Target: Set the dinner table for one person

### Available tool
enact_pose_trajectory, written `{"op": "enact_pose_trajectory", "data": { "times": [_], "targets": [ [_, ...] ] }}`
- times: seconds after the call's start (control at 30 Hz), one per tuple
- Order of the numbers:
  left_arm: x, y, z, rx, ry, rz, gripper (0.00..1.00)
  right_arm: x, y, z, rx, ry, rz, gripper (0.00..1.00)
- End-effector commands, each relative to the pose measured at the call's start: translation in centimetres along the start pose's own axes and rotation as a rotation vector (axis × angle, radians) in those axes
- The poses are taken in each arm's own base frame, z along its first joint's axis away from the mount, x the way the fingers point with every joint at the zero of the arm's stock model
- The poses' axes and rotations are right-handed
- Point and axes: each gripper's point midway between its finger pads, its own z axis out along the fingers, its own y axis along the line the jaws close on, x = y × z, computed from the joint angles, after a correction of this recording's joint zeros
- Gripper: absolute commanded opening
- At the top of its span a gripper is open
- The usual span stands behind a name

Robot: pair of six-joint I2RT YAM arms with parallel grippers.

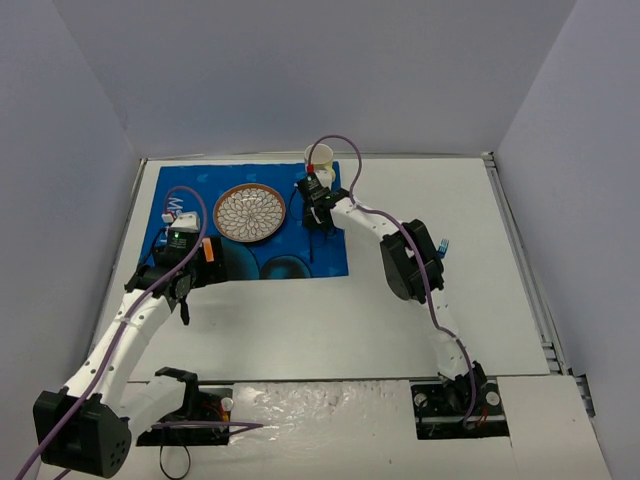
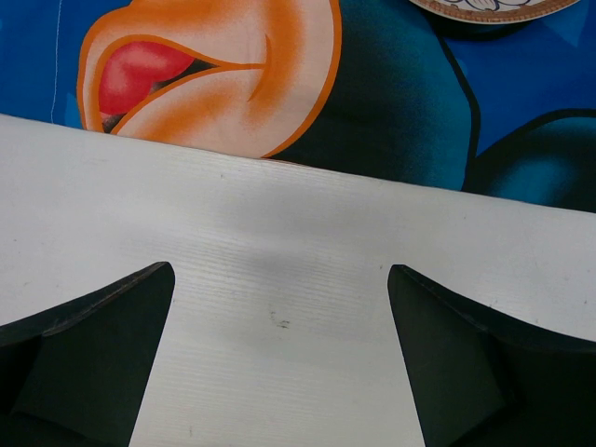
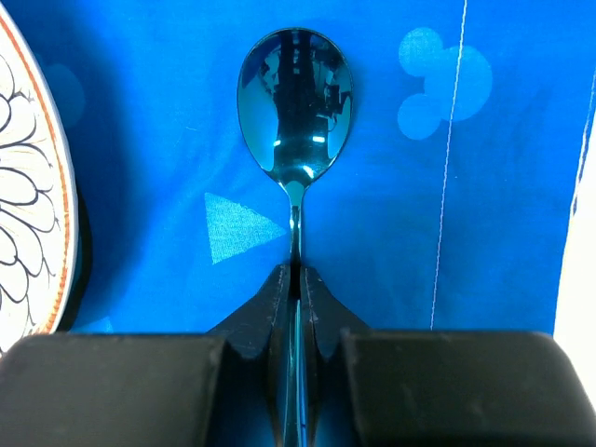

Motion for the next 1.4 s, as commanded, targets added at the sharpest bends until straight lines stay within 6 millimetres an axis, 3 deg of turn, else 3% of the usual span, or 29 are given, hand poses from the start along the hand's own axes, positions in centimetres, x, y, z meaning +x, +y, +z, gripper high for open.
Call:
{"op": "enact_pose_trajectory", "data": {
  "times": [0.0,0.17,0.3,0.43,0.57,0.67,0.7,0.77,0.83,0.9,0.97,1.07,1.13,1.2,1.37],
  "targets": [
    [-2.4,-0.5,-0.6,0.005,-0.067,-0.029,0.97,-1.7,0.7,-0.9,-0.001,-0.053,0.041,0.07],
    [-2.3,-0.5,-0.6,0.007,-0.064,-0.029,0.97,-2.8,0.7,-2.3,0.001,-0.083,0.056,0.17],
    [-2.2,-0.6,-0.6,0.012,-0.059,-0.031,0.97,-4.6,1.1,-4.6,-0.020,-0.124,0.069,0.30],
    [-2.3,-1.8,-1.0,0.070,-0.044,-0.060,0.97,-7.6,0.7,-9.3,-0.025,-0.212,0.064,0.46],
    [-3.4,-4.1,-1.8,0.135,-0.056,-0.053,0.97,-9.7,-2.3,-14.3,0.030,-0.299,0.025,0.66],
    [-4.2,-5.9,-2.2,0.167,-0.064,-0.026,0.97,-9.8,-5.6,-17.2,0.065,-0.323,0.026,0.78],
    [-4.4,-6.8,-2.4,0.183,-0.066,-0.015,0.97,-9.8,-6.4,-17.9,0.072,-0.328,0.030,0.81],
    [-5.0,-9.6,-2.8,0.228,-0.073,0.008,0.97,-9.5,-9.8,-20.8,0.103,-0.352,0.049,0.88],
    [-5.6,-12.0,-3.0,0.252,-0.092,0.022,0.97,-9.7,-12.3,-25.0,0.120,-0.420,0.071,0.96],
    [-5.5,-14.9,-3.4,0.294,-0.097,0.043,0.97,-9.0,-14.3,-26.6,0.157,-0.442,0.080,0.99],
    [-5.5,-18.4,-3.5,0.328,-0.108,0.046,0.97,-9.2,-16.4,-32.3,0.165,-0.564,0.128,1.00],
    [-5.6,-23.2,-4.0,0.381,-0.134,0.051,0.97,-8.3,-19.0,-37.1,0.202,-0.676,0.182,1.00],
    [-4.9,-26.2,-3.0,0.388,-0.130,0.069,0.97,-7.2,-20.4,-38.9,0.228,-0.722,0.208,1.00],
    [-5.2,-29.5,-3.8,0.428,-0.148,0.080,0.97,-6.6,-21.7,-41.7,0.242,-0.794,0.244,1.00],
    [-3.8,-36.2,-2.8,0.461,-0.154,0.112,0.97,-5.2,-23.5,-44.7,0.255,-0.872,0.286,1.00]
  ]
}}
